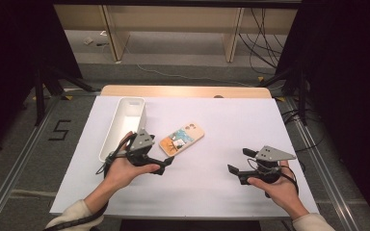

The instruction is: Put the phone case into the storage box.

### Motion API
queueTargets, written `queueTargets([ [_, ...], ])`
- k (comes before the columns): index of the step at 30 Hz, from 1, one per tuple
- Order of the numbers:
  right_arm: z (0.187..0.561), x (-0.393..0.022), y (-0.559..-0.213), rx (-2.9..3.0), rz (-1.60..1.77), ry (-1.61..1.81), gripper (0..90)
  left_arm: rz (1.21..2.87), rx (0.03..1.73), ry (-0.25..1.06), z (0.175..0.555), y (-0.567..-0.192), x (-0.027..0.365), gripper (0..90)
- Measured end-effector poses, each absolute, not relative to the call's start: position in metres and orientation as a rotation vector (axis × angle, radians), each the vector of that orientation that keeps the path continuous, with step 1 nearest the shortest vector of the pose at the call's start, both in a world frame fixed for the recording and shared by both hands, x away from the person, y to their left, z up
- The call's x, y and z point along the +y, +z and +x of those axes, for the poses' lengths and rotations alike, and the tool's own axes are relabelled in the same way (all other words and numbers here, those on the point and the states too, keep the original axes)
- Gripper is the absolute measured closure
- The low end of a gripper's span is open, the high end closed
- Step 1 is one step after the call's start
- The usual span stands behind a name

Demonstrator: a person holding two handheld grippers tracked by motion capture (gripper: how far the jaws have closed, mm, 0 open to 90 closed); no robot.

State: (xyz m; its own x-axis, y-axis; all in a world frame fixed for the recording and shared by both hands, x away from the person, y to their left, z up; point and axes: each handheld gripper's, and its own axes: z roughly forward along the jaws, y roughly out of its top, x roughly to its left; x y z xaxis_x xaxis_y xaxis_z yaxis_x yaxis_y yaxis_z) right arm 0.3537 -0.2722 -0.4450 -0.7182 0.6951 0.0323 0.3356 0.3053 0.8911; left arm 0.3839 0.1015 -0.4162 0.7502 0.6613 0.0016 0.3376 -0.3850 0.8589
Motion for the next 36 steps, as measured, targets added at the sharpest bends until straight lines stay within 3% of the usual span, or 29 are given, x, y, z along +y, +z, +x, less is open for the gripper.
queueTargets([
  [22,0.353,-0.273,-0.445,2.222,0.926,1.388,15.3,2.120,0.729,0.413,0.473,-0.440,0.025,0.0],
  [36,0.354,-0.274,-0.446,2.225,0.926,1.387,15.3,2.223,0.742,0.386,0.522,-0.461,0.001,0.0],
])
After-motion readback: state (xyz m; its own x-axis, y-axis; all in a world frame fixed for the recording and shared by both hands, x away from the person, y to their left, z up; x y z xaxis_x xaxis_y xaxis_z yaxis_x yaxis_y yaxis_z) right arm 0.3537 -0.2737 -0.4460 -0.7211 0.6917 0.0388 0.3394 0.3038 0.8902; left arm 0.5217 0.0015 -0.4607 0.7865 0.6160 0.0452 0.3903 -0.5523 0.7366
